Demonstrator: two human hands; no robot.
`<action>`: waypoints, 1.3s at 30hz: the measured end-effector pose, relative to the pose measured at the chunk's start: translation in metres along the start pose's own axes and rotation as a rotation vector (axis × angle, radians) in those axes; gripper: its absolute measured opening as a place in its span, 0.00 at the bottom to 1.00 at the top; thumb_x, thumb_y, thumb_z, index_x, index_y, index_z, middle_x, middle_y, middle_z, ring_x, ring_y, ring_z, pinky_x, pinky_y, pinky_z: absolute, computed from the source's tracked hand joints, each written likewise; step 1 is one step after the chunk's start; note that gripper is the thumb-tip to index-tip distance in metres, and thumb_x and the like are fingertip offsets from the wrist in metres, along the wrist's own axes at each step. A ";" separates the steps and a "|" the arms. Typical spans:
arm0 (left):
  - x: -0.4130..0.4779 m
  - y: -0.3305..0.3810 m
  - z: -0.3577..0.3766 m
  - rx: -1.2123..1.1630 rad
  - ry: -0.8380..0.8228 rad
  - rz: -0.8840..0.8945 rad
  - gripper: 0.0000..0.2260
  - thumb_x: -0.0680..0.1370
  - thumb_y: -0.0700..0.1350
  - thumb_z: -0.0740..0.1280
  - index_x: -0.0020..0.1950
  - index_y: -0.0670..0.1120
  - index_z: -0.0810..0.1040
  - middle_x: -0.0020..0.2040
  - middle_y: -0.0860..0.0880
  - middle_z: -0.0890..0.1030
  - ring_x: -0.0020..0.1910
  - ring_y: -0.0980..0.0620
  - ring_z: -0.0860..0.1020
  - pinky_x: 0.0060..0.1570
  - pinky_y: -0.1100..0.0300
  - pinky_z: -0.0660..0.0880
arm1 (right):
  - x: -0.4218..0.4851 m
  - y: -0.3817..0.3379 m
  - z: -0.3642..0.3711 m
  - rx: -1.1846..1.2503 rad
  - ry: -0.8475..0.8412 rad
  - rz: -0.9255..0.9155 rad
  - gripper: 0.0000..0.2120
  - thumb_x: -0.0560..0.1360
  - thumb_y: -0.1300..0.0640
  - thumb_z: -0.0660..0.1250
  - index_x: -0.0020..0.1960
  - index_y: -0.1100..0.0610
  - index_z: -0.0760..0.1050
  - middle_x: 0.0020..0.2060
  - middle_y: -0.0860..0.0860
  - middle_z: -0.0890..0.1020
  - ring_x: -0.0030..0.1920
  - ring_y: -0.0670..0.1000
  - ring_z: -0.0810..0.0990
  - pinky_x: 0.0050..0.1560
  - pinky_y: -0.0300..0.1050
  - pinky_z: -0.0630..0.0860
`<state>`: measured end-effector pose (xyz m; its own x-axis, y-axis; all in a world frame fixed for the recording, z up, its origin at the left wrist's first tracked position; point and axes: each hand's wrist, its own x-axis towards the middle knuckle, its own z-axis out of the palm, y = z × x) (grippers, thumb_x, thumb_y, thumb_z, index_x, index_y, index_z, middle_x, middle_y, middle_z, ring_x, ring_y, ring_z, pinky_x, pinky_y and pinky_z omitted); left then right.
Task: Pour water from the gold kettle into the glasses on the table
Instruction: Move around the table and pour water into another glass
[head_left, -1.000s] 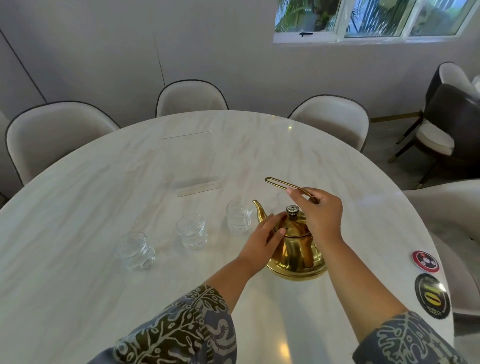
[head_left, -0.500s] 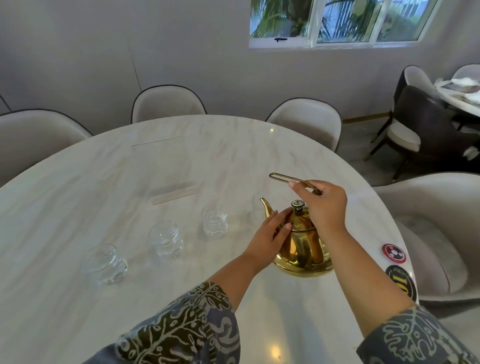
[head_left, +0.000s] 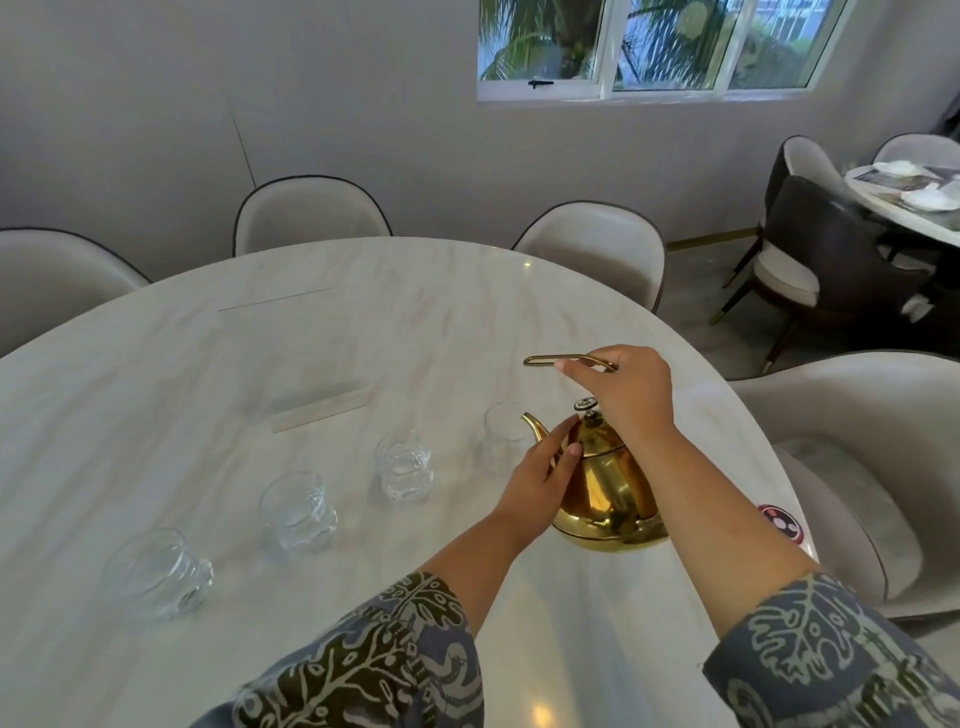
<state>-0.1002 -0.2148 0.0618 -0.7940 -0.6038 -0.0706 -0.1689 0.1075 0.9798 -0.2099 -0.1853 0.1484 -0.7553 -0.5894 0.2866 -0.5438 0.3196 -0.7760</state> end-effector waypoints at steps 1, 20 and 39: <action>0.003 0.000 0.000 -0.012 0.001 -0.003 0.19 0.81 0.54 0.53 0.73 0.57 0.62 0.70 0.50 0.70 0.68 0.51 0.68 0.66 0.59 0.65 | 0.003 -0.001 0.001 -0.021 -0.012 -0.007 0.16 0.70 0.45 0.73 0.46 0.58 0.84 0.39 0.48 0.81 0.38 0.47 0.77 0.34 0.34 0.70; 0.019 -0.007 0.005 -0.188 0.057 -0.090 0.20 0.80 0.57 0.53 0.73 0.60 0.61 0.71 0.50 0.69 0.70 0.49 0.67 0.70 0.51 0.65 | 0.027 -0.014 0.017 -0.205 -0.216 -0.068 0.16 0.70 0.46 0.72 0.48 0.58 0.83 0.43 0.55 0.85 0.39 0.50 0.79 0.44 0.46 0.78; 0.014 -0.001 0.009 -0.261 0.078 -0.074 0.20 0.81 0.55 0.53 0.74 0.57 0.60 0.72 0.51 0.68 0.70 0.50 0.67 0.67 0.56 0.65 | 0.030 -0.023 0.017 -0.277 -0.280 -0.090 0.17 0.70 0.44 0.72 0.48 0.58 0.84 0.42 0.55 0.85 0.40 0.53 0.82 0.45 0.47 0.79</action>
<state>-0.1169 -0.2164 0.0581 -0.7360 -0.6626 -0.1386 -0.0604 -0.1397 0.9884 -0.2140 -0.2233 0.1650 -0.5922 -0.7913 0.1520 -0.7100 0.4232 -0.5628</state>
